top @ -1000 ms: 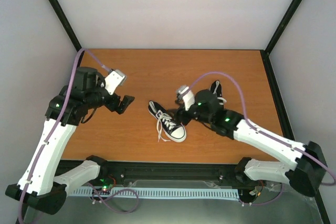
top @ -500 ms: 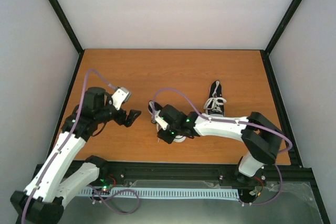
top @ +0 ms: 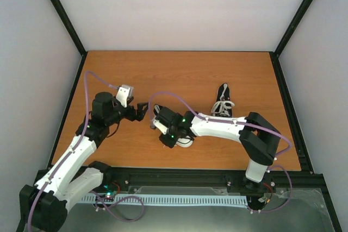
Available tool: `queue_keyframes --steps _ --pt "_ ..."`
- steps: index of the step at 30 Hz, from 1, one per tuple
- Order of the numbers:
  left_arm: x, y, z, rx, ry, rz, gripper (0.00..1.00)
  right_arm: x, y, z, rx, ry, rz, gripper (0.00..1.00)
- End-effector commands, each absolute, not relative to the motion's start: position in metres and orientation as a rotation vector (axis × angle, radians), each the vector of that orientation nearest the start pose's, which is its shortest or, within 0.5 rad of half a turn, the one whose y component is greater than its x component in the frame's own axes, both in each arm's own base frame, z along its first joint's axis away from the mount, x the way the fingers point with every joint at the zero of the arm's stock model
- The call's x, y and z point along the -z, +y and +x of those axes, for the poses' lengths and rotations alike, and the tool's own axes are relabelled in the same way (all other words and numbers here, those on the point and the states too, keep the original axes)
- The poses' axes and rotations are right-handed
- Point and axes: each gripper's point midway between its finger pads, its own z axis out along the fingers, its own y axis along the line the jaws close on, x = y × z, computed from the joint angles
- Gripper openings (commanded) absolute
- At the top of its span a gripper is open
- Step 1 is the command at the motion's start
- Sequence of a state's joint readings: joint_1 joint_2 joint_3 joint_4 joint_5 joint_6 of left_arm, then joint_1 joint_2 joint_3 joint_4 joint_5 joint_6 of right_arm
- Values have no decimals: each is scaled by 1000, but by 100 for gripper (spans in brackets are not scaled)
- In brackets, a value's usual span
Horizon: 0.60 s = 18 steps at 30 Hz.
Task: Tie the shoes
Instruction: Wrap the shoelace around the shoelace.
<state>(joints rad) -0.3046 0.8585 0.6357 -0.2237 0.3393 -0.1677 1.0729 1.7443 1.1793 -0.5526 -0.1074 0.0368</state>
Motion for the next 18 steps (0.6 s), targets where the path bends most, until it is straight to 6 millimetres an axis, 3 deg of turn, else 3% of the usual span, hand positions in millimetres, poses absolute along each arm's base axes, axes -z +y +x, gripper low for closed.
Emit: queue_keyframes --steps 1,4,10,18 --pt "-209 -138 290 658 2001 219 100 -36 350 165 -367 2439 -1489 28" --pt "-188 -123 296 651 2075 100 100 -35 351 164 -370 2438 -1474 29" --pt "-172 -117 302 583 2110 111 100 -25 358 172 -329 2441 -1435 31" --pt "-170 -117 296 597 2096 123 100 -16 355 176 -265 2446 -1447 20"
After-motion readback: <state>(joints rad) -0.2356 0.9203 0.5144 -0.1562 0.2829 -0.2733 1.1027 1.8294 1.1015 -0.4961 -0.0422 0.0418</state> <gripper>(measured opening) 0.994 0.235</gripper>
